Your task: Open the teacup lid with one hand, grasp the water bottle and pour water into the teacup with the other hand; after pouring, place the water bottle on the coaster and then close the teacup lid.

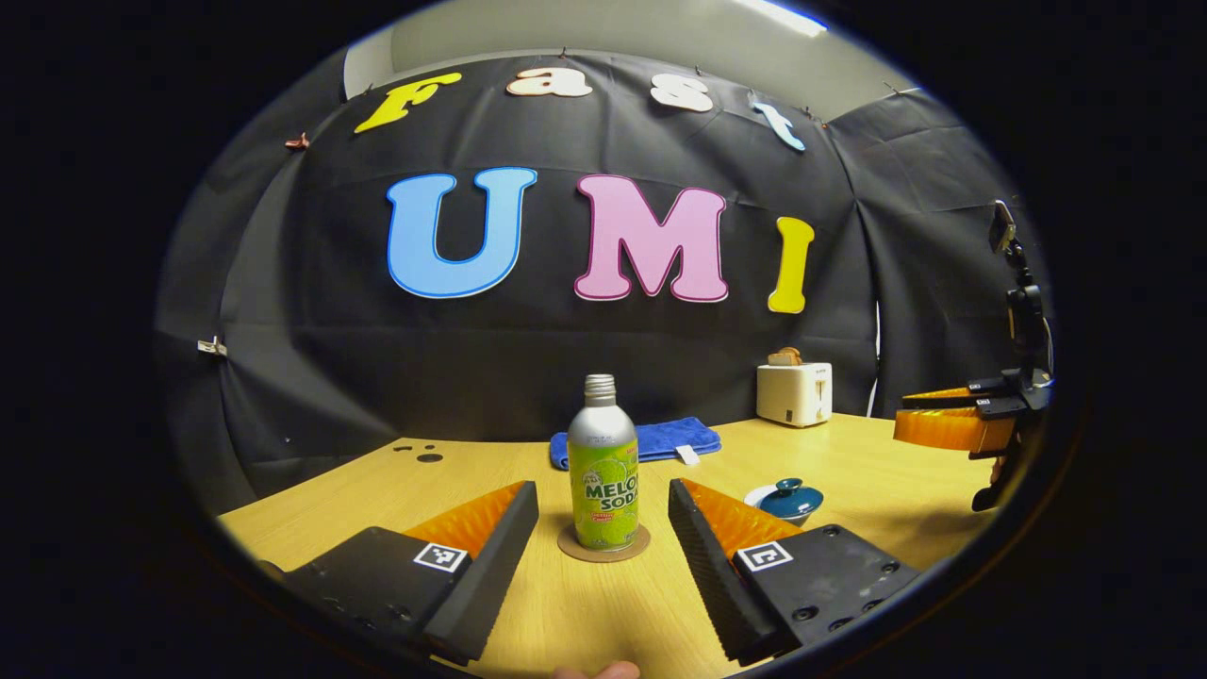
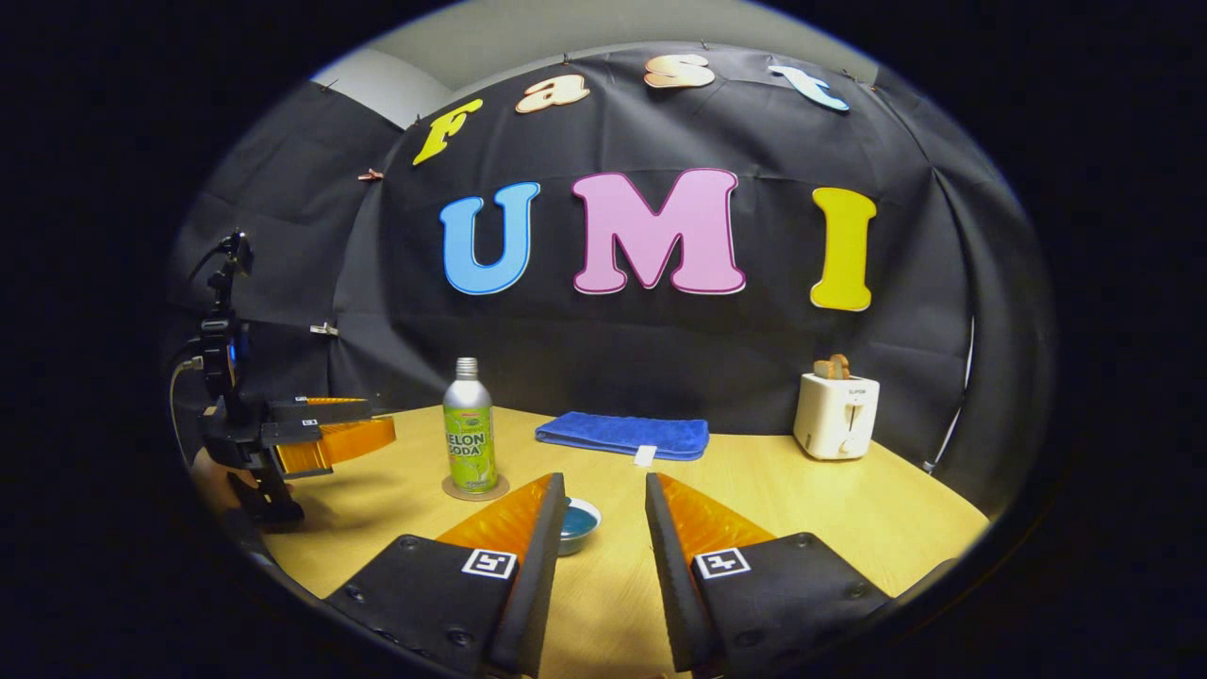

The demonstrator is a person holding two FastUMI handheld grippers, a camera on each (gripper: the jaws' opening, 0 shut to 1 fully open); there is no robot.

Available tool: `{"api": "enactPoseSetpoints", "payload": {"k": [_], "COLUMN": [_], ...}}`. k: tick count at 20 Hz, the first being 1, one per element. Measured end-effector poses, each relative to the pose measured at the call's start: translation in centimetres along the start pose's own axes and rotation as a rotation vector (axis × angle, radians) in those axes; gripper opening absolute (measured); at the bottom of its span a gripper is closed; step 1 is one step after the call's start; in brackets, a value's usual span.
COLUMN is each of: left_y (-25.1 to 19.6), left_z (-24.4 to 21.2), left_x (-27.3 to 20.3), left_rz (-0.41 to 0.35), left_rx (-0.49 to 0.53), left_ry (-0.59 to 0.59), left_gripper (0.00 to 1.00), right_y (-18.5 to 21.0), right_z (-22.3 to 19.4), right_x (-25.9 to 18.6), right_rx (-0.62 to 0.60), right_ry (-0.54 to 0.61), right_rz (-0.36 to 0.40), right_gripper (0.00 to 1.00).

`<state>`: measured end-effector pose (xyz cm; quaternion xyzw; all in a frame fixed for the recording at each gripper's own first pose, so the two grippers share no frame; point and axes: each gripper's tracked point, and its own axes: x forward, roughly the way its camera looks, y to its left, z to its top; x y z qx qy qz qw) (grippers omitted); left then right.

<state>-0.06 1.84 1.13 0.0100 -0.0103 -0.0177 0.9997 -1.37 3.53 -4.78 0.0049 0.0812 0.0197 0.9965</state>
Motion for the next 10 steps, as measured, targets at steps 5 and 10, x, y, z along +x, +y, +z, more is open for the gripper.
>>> {"api": "enactPoseSetpoints", "payload": {"k": [5,10], "left_y": [-0.52,-0.34], "left_z": [-0.45,-0.59], "left_x": [0.07,0.18], "left_rz": [-0.006,-0.005], "left_rx": [-0.001,-0.001], "left_ry": [0.009,0.015], "left_gripper": [0.89,0.89], "right_y": [-0.58,-0.58], "right_z": [-0.19,0.03], "right_x": [-0.44,-0.53], "right_rx": [0.009,0.004], "right_ry": [-0.004,-0.010], "right_rz": [-0.007,-0.013], "right_gripper": [0.54,0.78]}}
